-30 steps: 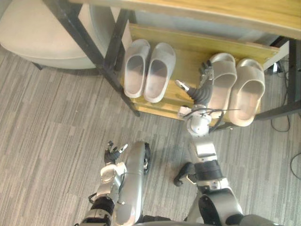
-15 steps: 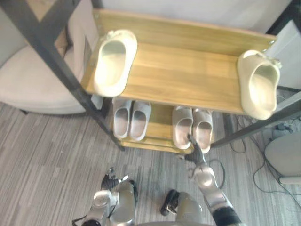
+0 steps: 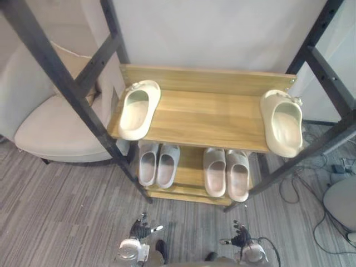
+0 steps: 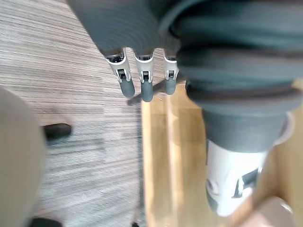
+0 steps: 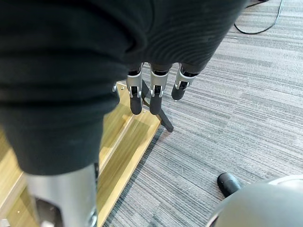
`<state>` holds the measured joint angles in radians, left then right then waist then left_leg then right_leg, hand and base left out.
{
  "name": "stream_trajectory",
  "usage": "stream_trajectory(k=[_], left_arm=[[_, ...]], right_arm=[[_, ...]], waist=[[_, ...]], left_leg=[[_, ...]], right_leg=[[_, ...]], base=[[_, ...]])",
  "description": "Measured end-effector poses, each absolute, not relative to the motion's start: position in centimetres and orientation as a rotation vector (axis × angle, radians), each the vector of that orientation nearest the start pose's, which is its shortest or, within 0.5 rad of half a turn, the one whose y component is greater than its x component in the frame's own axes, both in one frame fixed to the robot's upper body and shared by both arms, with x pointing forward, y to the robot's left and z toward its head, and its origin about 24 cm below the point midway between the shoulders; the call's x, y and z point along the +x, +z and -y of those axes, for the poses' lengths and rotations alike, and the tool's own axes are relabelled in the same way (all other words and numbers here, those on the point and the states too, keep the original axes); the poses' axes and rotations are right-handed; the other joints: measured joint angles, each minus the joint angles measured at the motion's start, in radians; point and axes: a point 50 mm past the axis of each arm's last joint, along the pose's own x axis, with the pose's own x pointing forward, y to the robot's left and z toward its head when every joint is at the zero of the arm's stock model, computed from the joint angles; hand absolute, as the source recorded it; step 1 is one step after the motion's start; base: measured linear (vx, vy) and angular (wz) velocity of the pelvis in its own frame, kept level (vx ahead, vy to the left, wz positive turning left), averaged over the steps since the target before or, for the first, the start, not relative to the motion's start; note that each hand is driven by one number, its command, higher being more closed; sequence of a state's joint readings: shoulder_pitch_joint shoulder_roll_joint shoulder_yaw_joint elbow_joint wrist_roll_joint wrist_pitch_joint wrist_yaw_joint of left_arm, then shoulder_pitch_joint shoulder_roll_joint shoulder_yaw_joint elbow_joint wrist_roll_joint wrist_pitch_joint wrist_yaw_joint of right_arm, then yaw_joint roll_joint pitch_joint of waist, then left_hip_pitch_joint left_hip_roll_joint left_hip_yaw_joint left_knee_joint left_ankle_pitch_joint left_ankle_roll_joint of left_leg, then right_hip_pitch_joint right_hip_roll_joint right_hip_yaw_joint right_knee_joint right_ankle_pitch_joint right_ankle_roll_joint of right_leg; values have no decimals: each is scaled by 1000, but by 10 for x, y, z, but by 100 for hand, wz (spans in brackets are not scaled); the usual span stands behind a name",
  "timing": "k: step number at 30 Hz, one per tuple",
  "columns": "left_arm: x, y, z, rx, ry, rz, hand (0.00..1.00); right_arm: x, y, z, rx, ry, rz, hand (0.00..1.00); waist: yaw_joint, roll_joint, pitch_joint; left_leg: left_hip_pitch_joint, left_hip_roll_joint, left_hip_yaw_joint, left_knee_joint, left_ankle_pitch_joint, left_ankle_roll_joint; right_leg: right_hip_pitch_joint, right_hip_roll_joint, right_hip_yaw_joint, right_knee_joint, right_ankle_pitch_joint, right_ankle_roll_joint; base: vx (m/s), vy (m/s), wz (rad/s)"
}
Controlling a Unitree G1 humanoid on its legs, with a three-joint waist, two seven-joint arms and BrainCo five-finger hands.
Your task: Organize the slippers on the shoe rack
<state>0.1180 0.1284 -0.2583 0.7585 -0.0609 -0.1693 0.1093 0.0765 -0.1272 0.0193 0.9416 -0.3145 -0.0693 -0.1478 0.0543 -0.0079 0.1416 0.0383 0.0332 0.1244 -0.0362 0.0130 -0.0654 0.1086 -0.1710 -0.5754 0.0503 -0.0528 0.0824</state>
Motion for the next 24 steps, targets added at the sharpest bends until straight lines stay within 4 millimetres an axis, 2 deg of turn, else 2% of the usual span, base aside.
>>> stream_trajectory(k=[3,10,14,16,19,24], left_arm=[[153,-110,-137,140,-136,-620,0],[163,-58,-84,-7,-400,-361,0],[166,-23,-53,-102,-550,-217,0],[167,2,-35,-167,-638,-122,0],[173,29,-24,-223,-691,-9,0],[182,63,-20,-304,-714,130,0]], right_arm=[[127,-146,201,-467,-19,-935,0],[127,-148,197,-460,-7,-948,0],[126,-149,194,-474,18,-952,0],[125,-150,193,-476,26,-957,0],[126,-150,191,-483,40,-954,0],[120,-152,192,-503,61,-976,0]], waist=[[6,7,-6],[17,27,-22],[16,36,-33],[17,39,-42],[18,42,-46],[20,42,-67]], left_leg=[[5,-3,-16,-29,29,9],[15,-15,-81,-65,57,18],[16,-21,-112,-66,62,23],[17,-24,-125,-66,64,24],[20,-23,-132,-66,69,27],[33,-20,-120,-66,66,21]], right_leg=[[11,7,-21,-23,16,-5],[38,13,-70,-49,16,-2],[61,14,-100,-56,15,0],[70,15,-113,-56,15,-1],[80,18,-114,-56,20,-4],[87,16,-105,-53,18,-2]], base=[[-76,2,20],[-55,-2,24],[-3,-27,27],[29,-36,17],[36,-34,2],[32,-22,-5]])
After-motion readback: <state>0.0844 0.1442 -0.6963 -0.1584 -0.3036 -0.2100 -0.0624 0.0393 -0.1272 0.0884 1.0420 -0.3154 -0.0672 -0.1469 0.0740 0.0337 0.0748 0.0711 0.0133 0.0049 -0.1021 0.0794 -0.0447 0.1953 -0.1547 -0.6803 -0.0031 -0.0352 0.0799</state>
